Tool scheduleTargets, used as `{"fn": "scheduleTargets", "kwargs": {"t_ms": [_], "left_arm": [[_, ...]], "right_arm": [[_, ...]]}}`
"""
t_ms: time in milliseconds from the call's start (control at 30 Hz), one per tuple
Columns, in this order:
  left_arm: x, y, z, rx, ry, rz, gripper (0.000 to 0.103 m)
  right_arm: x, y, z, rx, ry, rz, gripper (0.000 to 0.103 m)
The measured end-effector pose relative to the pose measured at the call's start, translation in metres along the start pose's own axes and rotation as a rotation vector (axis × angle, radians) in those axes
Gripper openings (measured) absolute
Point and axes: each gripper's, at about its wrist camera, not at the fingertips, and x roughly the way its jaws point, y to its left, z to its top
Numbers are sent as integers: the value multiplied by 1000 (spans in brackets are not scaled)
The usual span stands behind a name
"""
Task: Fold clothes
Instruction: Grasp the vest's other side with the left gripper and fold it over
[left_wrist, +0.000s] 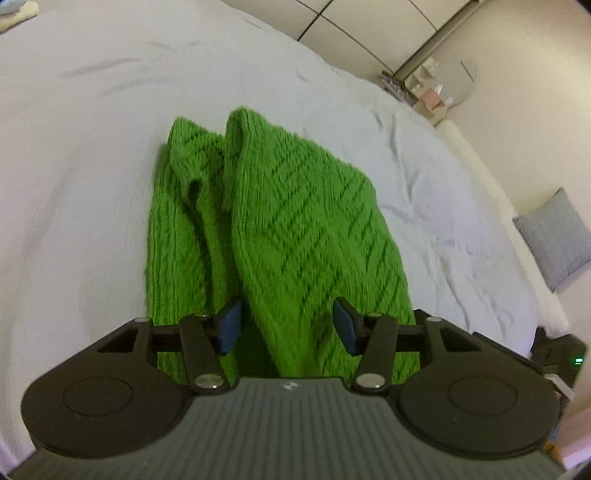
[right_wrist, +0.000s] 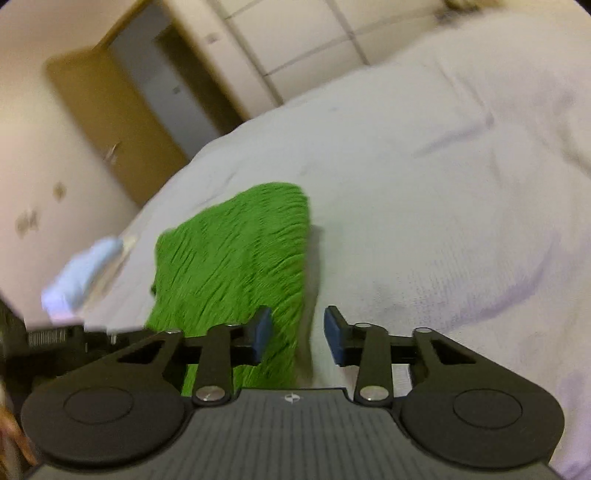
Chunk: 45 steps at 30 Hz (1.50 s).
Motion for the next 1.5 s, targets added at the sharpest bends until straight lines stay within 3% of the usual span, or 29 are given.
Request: {"fn": "scheduleTargets", "kwargs": {"t_ms": [133,167,200,233,300,467,533,733,833,967,1000,1100,1333,1367,1400,1500], "left_arm": [[15,9,11,-47,-5,-28,49],[19,9,12,-44,-5,-29,44],[20,7,13,-29,-7,-19,25],[20,6,14,-12,-14,-8,15],[11,5,19,9,-44,-4,7],[-34,-1,30,113,-178,45,7],[-40,6,28,119,-182,70,7],[-5,26,-9,70,-54,137,9],[-15,28,3,56,-66,102,10],[-37,25,35,81,-147,93,39],[-36,26,42,77,-148,80,40],[-27,29,62,61,-142,54,40],[24,45,87,-6,-65,20,36],[30,46,87,-16,-53,15,33],[34,48,88,-16,-52,13,22],[29,44,87,22,-110,7,10]], "right_arm": [[21,-24,11,148,18,48,36],[27,-26,12,168,26,55,36],[33,-26,12,180,33,61,35],[37,-25,12,181,40,62,34],[37,-19,12,172,42,69,28],[34,7,17,94,41,110,25],[34,19,17,35,44,108,25],[53,38,4,-186,104,-68,19],[47,34,6,-157,105,-48,21],[35,19,10,-41,79,14,24],[32,13,13,0,58,25,26],[31,-4,23,82,23,40,28],[65,-31,59,150,67,87,28],[71,-29,61,133,85,78,28],[76,-27,63,115,103,60,28],[84,-19,63,64,127,19,28]]}}
